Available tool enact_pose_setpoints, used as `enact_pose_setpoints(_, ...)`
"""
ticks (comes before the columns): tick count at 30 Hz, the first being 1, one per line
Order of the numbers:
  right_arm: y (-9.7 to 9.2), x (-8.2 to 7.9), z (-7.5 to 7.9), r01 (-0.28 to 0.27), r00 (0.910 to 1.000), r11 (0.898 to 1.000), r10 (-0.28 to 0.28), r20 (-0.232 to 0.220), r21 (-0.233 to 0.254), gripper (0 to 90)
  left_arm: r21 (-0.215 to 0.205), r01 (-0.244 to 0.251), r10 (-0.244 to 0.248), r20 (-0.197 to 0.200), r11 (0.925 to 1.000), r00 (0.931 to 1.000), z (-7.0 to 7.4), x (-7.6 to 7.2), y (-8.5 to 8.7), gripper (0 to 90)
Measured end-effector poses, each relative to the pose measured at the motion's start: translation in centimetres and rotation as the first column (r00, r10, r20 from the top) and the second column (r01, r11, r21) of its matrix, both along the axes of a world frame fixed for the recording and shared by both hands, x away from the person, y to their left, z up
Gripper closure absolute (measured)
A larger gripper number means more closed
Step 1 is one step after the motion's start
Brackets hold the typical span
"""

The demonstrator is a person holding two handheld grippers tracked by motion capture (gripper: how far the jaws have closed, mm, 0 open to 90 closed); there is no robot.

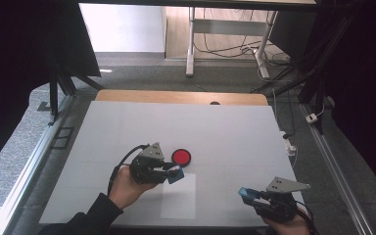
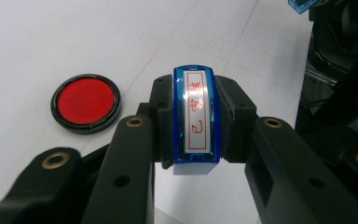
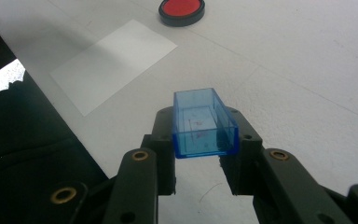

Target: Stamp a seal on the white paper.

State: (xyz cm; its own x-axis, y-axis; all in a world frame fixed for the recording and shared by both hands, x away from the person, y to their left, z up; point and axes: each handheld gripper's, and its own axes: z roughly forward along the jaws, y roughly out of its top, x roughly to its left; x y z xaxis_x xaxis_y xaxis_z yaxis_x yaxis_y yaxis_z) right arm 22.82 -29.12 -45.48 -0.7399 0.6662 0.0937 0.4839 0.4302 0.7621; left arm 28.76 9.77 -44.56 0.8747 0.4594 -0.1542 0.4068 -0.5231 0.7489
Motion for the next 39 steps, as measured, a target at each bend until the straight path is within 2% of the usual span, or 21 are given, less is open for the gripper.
enact_pose_setpoints(4,0.0,0.0,0.0,0.000,1.0000,1.000,0.000,-0.001,-0.002,68.3,0.014,0.006,-0.006,-0.005,0.9999,1.0000,-0.7,0.0,-0.4,70.5)
enact_pose_setpoints(7,-0.1,0.0,0.0,0.001,1.0000,1.000,-0.001,-0.006,0.002,68.4,0.043,0.012,-0.012,-0.006,0.9990,0.9999,-1.3,0.0,-0.8,70.6)
enact_pose_setpoints(12,-0.1,0.1,0.0,0.003,1.0000,1.000,-0.003,-0.009,0.006,68.4,0.058,0.013,-0.011,-0.036,0.9982,0.9993,-2.2,0.3,-1.1,70.6)
enact_pose_setpoints(23,-0.1,0.1,0.0,0.006,1.0000,1.000,-0.006,-0.005,0.006,68.4,0.100,0.016,-0.013,-0.036,0.9948,0.9993,-4.0,0.3,-2.2,70.6)
enact_pose_setpoints(26,-0.1,0.1,0.0,0.008,1.0000,1.000,-0.008,-0.006,0.007,68.4,0.098,0.020,-0.016,-0.039,0.9950,0.9991,-4.4,0.4,-2.4,70.6)
enact_pose_setpoints(31,-0.1,0.1,0.0,0.006,1.0000,1.000,-0.006,-0.005,0.008,68.4,0.108,0.027,-0.023,-0.038,0.9938,0.9990,-5.1,0.3,-2.9,70.6)
enact_pose_setpoints(33,-0.1,0.1,0.0,0.005,1.0000,1.000,-0.005,-0.005,0.007,68.4,0.125,0.035,-0.031,-0.036,0.9915,0.9989,-5.3,0.3,-3.0,70.6)
enact_pose_setpoints(39,-0.1,0.1,0.0,0.005,1.0000,1.000,-0.005,-0.007,0.006,68.4,0.170,0.059,-0.062,0.008,0.9836,0.9981,-5.4,-0.1,-3.4,70.8)
